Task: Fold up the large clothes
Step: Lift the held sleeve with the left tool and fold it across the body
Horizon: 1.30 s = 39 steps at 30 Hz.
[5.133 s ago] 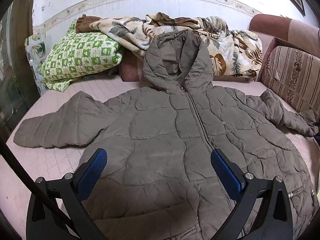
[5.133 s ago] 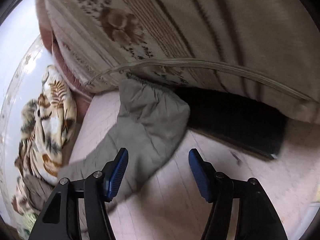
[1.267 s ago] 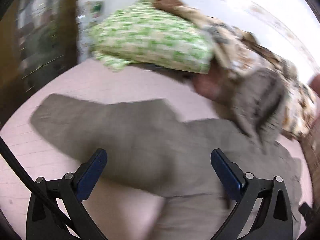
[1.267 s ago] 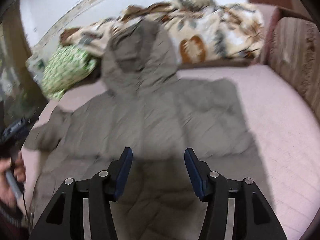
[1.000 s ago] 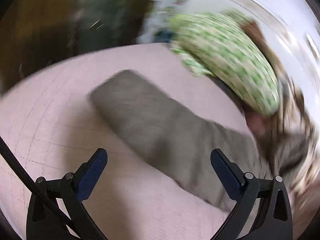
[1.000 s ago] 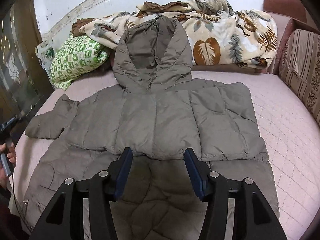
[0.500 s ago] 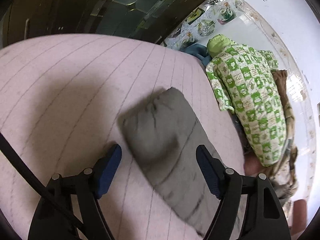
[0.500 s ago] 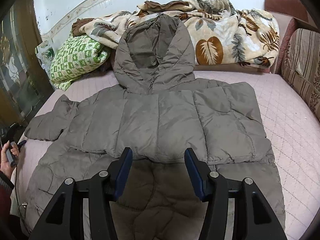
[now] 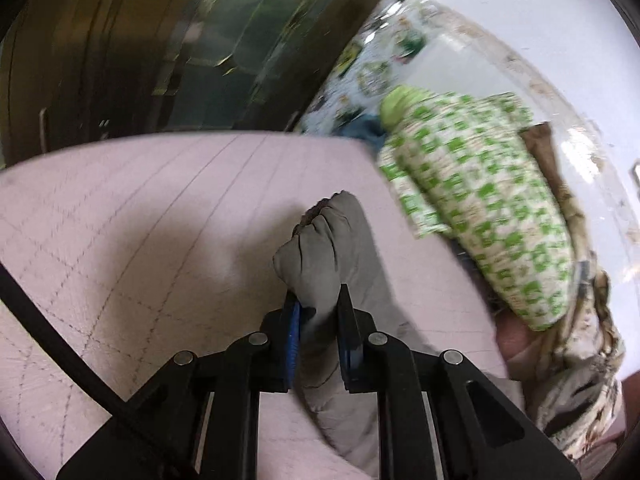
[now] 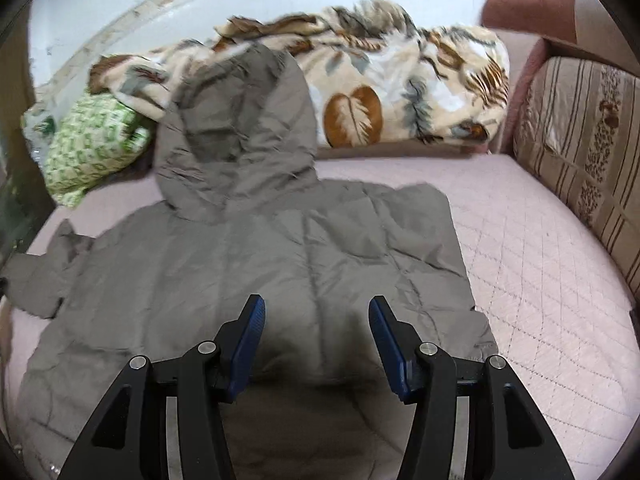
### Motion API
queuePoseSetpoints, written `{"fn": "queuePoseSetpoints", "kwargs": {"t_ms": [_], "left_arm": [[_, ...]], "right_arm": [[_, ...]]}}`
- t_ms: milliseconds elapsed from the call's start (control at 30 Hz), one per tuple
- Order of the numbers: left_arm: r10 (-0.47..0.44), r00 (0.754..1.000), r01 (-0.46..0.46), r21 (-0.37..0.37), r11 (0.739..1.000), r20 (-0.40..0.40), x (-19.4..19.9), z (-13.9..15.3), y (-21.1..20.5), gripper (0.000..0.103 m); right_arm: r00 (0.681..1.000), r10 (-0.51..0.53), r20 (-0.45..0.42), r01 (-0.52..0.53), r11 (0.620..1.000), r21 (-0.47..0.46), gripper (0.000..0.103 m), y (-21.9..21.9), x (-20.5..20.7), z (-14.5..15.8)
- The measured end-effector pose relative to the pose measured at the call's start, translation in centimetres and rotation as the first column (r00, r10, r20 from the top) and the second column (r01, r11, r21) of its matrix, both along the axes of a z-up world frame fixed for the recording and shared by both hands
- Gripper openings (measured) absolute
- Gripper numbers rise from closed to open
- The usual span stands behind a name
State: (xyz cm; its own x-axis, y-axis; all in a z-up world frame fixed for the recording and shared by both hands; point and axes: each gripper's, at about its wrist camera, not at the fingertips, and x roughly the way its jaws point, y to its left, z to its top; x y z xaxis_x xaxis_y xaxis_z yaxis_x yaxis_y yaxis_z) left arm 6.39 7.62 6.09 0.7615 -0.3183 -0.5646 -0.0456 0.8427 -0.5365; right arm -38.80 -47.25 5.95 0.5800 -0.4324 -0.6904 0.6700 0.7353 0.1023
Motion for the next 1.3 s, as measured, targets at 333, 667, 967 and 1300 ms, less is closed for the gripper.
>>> {"fn": "queuePoseSetpoints", "kwargs": {"t_ms": [333, 667, 967, 1300], "left_arm": [[-0.124, 0.976, 0.122, 0.023, 0.992, 0.180, -5.9, 9.0, -4.4, 0.015], [-0.223, 0.927, 0.207, 0.084, 0.975, 0.302, -11.1, 19.7, -9.4, 0.015], [-0.298, 0.880, 0.271, 0.126, 0.954, 0.370, -16.0, 26.1, -14.2, 0.015], [-0.410, 0.825, 0.355, 0.208, 0.911, 0.388, -21.5, 29.0, -21.5, 0.015]], "right_arm": [[0.986, 0.022, -0.166, -0.016, 0.999, 0.039, 0.060, -0.9, 2.2, -3.1], [0.998, -0.014, 0.065, 0.010, 0.998, 0.064, 0.060, -2.2, -2.0, 1.5], [0.981, -0.063, 0.184, 0.048, 0.995, 0.085, 0.060, -3.5, -5.9, 4.0], [0.952, -0.120, 0.281, 0.090, 0.989, 0.117, 0.060, -5.8, -10.3, 5.4]]}}
